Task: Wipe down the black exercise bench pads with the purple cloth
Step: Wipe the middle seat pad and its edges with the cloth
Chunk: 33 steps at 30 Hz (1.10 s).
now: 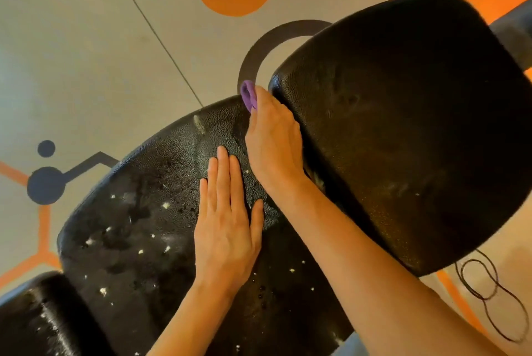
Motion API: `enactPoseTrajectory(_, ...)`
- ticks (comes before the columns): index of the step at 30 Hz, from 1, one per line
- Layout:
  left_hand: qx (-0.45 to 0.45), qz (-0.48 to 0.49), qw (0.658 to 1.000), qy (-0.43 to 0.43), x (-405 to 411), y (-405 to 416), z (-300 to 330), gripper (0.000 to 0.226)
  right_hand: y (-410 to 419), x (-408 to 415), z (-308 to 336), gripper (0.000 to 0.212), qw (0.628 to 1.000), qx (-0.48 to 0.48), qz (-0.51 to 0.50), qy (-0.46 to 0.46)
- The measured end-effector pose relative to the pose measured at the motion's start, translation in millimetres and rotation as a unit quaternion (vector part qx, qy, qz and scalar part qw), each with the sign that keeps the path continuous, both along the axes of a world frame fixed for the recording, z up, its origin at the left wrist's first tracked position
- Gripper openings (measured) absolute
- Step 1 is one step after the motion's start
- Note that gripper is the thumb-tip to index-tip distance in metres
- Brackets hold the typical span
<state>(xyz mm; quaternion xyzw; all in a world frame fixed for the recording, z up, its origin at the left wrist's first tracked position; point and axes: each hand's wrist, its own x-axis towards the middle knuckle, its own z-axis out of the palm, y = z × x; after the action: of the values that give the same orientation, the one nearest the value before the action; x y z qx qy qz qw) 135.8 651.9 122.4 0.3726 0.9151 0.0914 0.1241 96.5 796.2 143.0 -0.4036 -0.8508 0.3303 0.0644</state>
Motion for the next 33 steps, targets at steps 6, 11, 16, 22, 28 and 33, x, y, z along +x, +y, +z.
enactPoseTrajectory(6, -0.027, -0.001, 1.000, 0.008, 1.1, -0.4, -0.6, 0.071, -27.1, 128.7, 16.3, 0.043, 0.988, -0.046, -0.043, -0.138)
enactPoseTrajectory(11, -0.022, -0.002, 1.000, -0.001, 1.2, -1.1, -1.7, 0.070, -18.8, 61.6, 16.5, 0.039, 0.993, -0.017, -0.060, -0.101)
enactPoseTrajectory(16, -0.018, -0.008, 1.000, -0.008, 0.6, -2.0, -2.9, 0.070, -5.4, 20.0, 0.5, 0.025, 0.995, -0.002, -0.059, -0.075)
enactPoseTrajectory(22, -0.006, -0.004, 1.000, -0.016, 1.4, -0.8, 1.0, 0.070, -49.1, 226.0, 14.8, 0.041, 0.963, -0.097, -0.100, -0.230)
enactPoseTrajectory(28, 0.020, -0.010, 0.999, -0.025, 1.3, -2.7, 0.5, 0.070, -34.2, 80.8, 8.7, 0.037, 0.991, -0.039, -0.104, -0.075)
enactPoseTrajectory(33, 0.030, -0.020, 0.999, -0.023, 0.0, -2.6, 0.0, 0.072, -20.9, 61.1, 2.8, 0.022, 0.993, -0.023, -0.096, -0.060)
